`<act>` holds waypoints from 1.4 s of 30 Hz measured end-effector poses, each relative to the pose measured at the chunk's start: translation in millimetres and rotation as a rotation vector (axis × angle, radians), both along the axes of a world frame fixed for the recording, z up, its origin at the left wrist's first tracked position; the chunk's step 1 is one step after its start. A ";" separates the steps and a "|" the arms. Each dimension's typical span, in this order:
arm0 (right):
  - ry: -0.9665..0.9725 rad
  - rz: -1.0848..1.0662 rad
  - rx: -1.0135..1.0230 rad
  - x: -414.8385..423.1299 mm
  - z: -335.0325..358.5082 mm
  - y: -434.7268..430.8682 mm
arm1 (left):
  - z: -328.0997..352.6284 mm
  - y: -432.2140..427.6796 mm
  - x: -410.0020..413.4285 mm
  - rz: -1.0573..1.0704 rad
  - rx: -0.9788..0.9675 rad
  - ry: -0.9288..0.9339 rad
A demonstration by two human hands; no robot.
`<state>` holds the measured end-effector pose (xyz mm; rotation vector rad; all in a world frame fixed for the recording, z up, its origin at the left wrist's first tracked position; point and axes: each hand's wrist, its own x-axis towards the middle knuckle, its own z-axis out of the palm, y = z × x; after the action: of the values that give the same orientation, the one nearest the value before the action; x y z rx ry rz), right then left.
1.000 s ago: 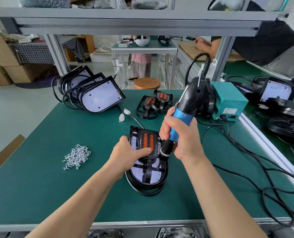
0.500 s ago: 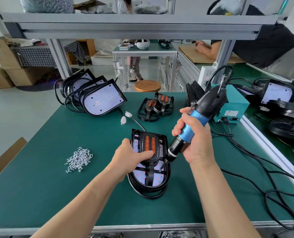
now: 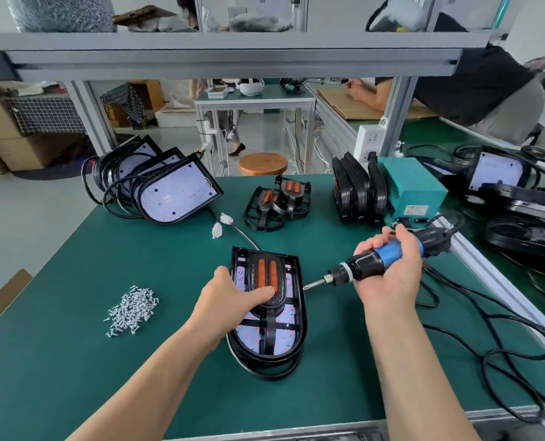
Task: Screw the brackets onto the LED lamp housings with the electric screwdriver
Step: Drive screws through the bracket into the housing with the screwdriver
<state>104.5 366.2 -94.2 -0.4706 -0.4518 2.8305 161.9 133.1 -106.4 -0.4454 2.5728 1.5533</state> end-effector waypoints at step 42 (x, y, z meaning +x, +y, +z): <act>0.012 0.105 -0.042 -7.1 -33.6 2.3 | 19.9 -133.0 -13.4 -0.085 -0.849 -0.139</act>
<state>97.4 368.5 -127.8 -0.4499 -0.4275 2.9473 148.5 0.1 -86.5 -0.4634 2.9594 0.3134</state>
